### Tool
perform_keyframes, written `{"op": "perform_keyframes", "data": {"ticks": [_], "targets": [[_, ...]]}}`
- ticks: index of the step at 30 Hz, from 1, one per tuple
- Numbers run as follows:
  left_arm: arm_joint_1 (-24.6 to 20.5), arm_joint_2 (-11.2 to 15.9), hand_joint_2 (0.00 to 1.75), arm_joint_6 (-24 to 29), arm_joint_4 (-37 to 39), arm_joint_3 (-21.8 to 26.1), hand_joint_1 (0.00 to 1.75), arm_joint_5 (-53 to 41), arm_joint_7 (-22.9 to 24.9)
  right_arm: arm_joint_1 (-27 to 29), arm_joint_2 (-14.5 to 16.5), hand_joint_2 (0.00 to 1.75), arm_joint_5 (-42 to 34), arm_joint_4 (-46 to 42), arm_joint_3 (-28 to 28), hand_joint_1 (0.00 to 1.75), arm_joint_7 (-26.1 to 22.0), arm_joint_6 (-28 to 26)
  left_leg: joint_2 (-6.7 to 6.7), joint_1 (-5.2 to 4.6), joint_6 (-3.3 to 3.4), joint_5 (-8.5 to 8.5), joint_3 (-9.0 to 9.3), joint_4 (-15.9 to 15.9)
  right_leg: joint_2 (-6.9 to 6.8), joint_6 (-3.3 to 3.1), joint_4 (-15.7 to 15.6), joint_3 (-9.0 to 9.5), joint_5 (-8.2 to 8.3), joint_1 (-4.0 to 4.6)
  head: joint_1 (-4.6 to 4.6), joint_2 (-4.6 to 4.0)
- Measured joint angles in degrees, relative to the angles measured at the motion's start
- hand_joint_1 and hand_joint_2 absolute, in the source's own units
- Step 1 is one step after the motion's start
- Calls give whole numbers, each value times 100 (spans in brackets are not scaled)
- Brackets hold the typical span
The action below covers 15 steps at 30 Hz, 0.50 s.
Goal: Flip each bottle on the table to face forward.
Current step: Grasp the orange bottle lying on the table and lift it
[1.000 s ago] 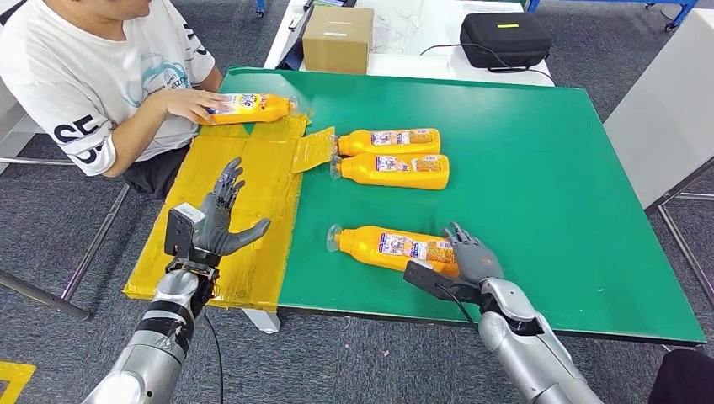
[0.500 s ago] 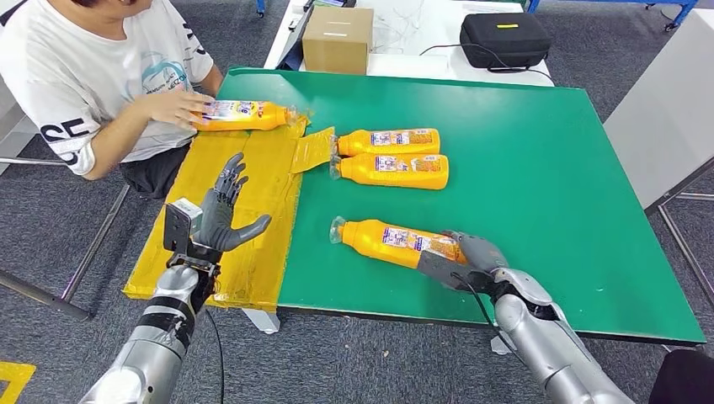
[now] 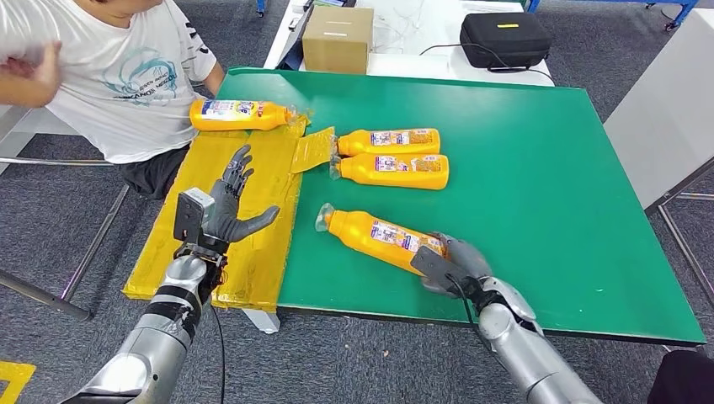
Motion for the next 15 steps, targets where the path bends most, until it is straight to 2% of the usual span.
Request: {"op": "perform_keyframes", "data": {"ticks": [4, 9, 15], "targets": [[-3, -151, 175, 366, 2, -70, 0, -92, 230, 326, 678, 175, -118, -194, -180, 175, -185, -906, 1, 1, -1, 0, -7, 0, 2, -1, 2, -12, -1, 0, -2, 0], [0, -259, 175, 358, 2, -144, 0, -25, 352, 448, 1116, 175, -214, -309, -293, 175, -304, -1130, -2, -1, -1, 0, -16, -1, 0, -3, 1, -14, -3, -2, -1, 0], [39, -398, 175, -215, 4, -310, 0, 375, 699, 369, 1570, 175, -551, -233, -383, 175, -645, -1399, -3, -5, 0, 0, -21, -1, 0, 0, -2, -16, -1, -6, 1, 0]]}}
